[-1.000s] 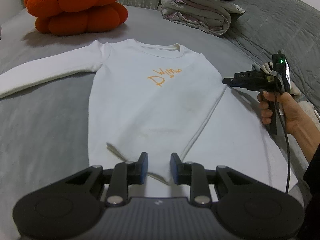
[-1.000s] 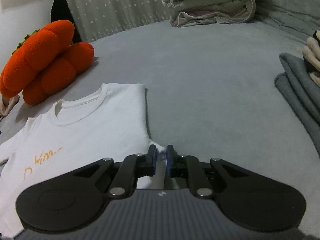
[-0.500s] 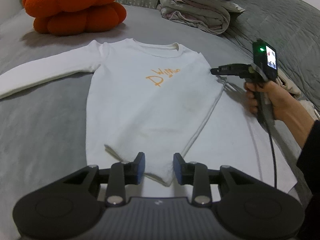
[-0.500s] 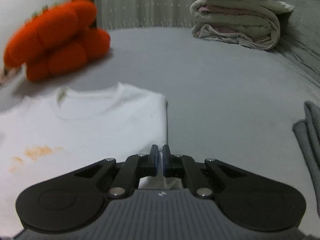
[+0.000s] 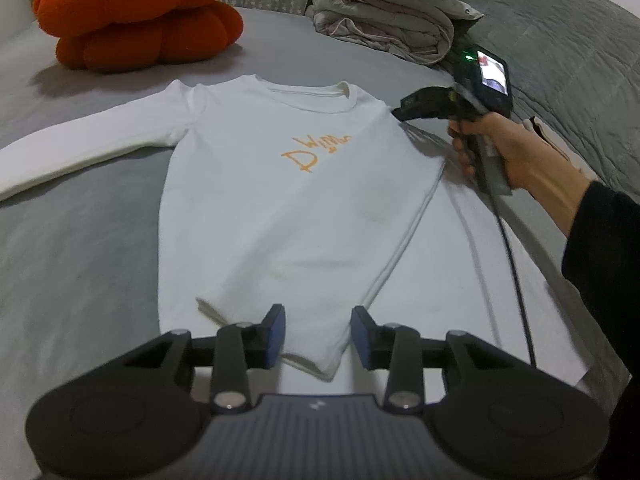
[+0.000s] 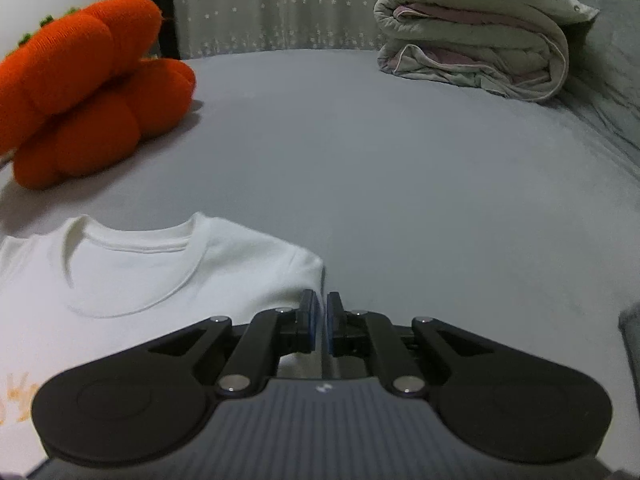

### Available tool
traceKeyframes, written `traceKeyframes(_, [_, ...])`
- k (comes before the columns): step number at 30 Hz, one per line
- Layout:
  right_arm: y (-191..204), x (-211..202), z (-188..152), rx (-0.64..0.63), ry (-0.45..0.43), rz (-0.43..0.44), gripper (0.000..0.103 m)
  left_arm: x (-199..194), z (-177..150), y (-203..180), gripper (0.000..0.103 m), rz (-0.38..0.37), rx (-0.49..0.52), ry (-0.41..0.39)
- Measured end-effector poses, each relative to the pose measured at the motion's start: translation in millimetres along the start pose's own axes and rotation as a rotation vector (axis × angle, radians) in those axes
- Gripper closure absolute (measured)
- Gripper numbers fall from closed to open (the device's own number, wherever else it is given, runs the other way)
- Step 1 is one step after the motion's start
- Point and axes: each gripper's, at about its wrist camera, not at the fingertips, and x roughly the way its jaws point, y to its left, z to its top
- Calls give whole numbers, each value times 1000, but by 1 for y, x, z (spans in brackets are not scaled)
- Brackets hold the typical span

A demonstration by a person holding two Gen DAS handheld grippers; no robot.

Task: Fold clothes

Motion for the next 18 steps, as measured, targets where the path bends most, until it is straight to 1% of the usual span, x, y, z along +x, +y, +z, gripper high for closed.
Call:
traceKeyframes(1, [0,3,1,-5,-2,-16,102,0,0,0,66,-1,-1,0])
traceKeyframes(4, [1,13,4,-22,-8,-63,101,0,1,0,66,-5,-4,2])
traceKeyframes(6, [0,13,7,-18,-10,-68,100,0,2,1,66,-9,-11,4])
traceKeyframes(7, [0,8,8,-11,-27,-69,101,0,2,1,66,-11,-14,4])
traceKeyframes(9, [1,-5,10,7,-93,-77,98,0,2,1,66,-13,-20,5])
traceKeyframes(10, [3,-8,11,8,-105,-73,98,1,2,1,66,-12,-18,5])
traceKeyframes(14, [19,2,7,-21,-69,-27,98,3,3,-2,65,-8,-14,4])
traceKeyframes(15, [23,4,6,-28,-60,-15,102,3,3,-2,65,-7,-13,4])
traceKeyframes(18, [35,11,4,-50,-33,20,103,2,2,-3,65,-6,-9,-2])
